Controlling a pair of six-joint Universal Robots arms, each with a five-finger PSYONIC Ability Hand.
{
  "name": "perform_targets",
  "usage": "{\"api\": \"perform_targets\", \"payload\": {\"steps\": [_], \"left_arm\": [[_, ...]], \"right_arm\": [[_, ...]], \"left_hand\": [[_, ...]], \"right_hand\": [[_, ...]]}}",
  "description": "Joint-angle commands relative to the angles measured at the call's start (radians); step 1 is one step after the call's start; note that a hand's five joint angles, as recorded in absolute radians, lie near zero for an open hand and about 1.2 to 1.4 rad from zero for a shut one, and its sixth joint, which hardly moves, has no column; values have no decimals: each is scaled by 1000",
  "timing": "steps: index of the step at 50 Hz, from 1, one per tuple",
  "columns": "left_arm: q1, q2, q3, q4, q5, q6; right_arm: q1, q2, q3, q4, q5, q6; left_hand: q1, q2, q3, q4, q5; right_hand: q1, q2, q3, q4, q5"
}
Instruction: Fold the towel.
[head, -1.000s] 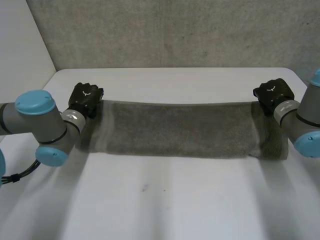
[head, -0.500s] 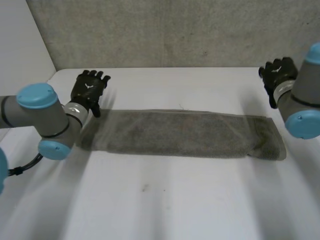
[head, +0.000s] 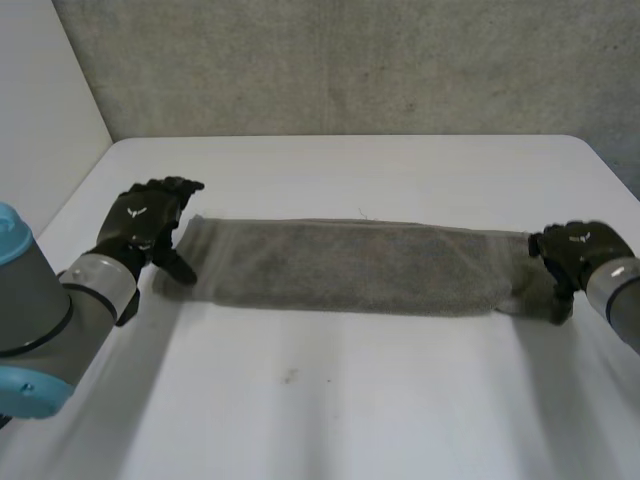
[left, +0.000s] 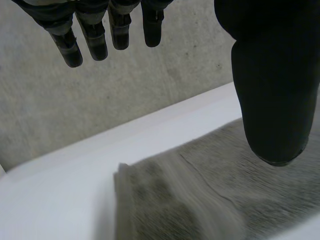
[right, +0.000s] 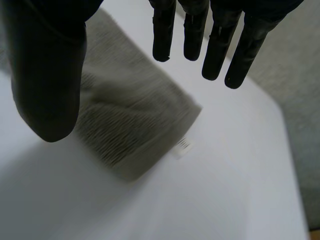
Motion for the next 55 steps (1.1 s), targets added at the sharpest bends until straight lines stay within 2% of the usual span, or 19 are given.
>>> {"api": "perform_targets", "payload": {"steps": [1, 6, 17, 20, 22, 23, 24, 28, 31, 36, 38, 42, 44, 46, 47, 49, 52, 54, 55], "left_arm": [[-6, 6, -48, 3, -2, -26], [-3, 9, -66, 10, -2, -27], [2, 10, -80, 12, -2, -32], [2, 10, -80, 13, -7, -32], [2, 10, -80, 13, -9, -32], [2, 10, -82, 15, -9, -32], [2, 10, -82, 15, -9, -32], [0, 10, -83, 13, -9, -32], [0, 10, -89, 13, -9, -32], [0, 12, -91, 15, -9, -32], [0, 12, -91, 15, -10, -32], [2, 21, -91, 15, -10, -32], [2, 22, -91, 15, -10, -32], [2, 22, -91, 15, -10, -34], [1, 22, -91, 15, -10, -34], [0, 22, -92, 15, -10, -34], [0, 22, -92, 15, -10, -34], [2, 22, -92, 13, -10, -34], [1, 22, -92, 15, -10, -34]], "right_arm": [[-65, 14, 80, -77, -110, 61], [-102, 63, 120, -239, -151, 81], [-134, 135, 95, -274, -152, 78], [-140, 152, 85, -279, -152, 76], [-153, 156, 77, -281, -150, 75], [-153, 156, 77, -281, -150, 75], [-159, 158, 74, -282, -145, 73], [-169, 158, 58, -287, -133, 64], [-191, 163, 29, -284, -118, 18], [-289, 170, -3, -288, -27, -159], [-346, 161, -35, -284, 34, -296], [-343, 159, -63, -284, 43, -341], [-323, 146, -73, -282, 43, -327], [-213, 88, -95, -282, 42, -282], [-212, 87, -95, -282, 42, -281], [-48, 72, -145, -284, 36, -225], [36, 84, -181, -284, 36, -211], [201, 124, -256, -281, 36, -197], [202, 124, -256, -281, 36, -197]], "left_hand": [[-1, 9, 8, 8, -29], [-1, 9, 8, 8, -29], [-1, 9, 8, 8, -29], [-1, 9, 8, 8, -29], [-1, 9, 8, 8, -29], [-1, 9, 8, 8, -29], [-1, 9, 8, 8, -29], [-1, 9, 8, 8, -29], [-1, 9, 8, 8, -29], [-1, 9, 8, 8, -29], [-1, 9, 8, 8, -29], [-1, 9, 8, 8, -29], [-1, 9, 8, 8, -29], [-1, 9, 8, 8, -29], [-1, 9, 8, 8, -29], [-1, 9, 8, 8, -29], [-1, 9, 8, 8, -29], [-1, 9, 8, 8, -29], [-1, 9, 8, 8, -29]], "right_hand": [[91, 117, 103, 95, 73], [182, 208, 194, 186, 164], [347, 372, 359, 351, 328], [485, 510, 497, 489, 466], [861, 887, 873, 865, 843], [863, 889, 875, 867, 845], [1019, 1045, 1031, 1023, 1001], [1021, 1046, 1033, 1025, 1003], [1021, 1046, 1033, 1025, 1003], [1021, 1046, 1033, 1025, 1003], [1021, 1046, 1033, 1025, 1003], [1021, 1046, 1033, 1025, 1003], [1021, 1046, 1033, 1025, 1003], [1021, 1046, 1033, 1025, 1003], [1021, 1046, 1033, 1025, 1003], [1021, 1046, 1033, 1025, 1003], [1021, 1046, 1033, 1025, 1003], [1021, 1046, 1033, 1025, 1003], [1021, 1046, 1033, 1025, 1003]]}}
